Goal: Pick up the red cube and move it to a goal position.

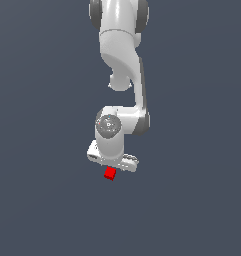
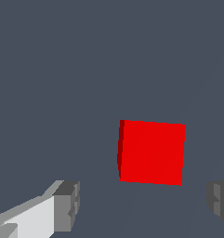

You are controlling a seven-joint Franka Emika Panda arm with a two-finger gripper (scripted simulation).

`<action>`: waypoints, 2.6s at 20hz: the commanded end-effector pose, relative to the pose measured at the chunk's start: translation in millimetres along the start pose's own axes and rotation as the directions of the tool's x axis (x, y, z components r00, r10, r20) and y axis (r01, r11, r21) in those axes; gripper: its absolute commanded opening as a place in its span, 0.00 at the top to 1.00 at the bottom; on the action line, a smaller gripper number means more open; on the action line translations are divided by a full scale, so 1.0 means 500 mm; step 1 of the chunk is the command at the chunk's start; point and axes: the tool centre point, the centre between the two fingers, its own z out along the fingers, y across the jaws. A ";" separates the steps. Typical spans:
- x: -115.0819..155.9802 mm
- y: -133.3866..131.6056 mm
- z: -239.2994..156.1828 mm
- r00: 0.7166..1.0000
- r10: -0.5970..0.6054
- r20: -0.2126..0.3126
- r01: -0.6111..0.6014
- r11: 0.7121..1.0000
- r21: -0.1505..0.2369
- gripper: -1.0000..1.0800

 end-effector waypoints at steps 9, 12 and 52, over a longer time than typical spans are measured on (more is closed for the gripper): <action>0.046 0.013 0.059 0.998 0.069 0.001 -0.069 0.998 0.002 0.04; 0.050 0.014 0.063 0.997 0.074 0.001 -0.074 0.997 0.003 0.04; -0.092 -0.035 0.022 0.997 0.071 0.001 -0.071 0.997 0.002 1.00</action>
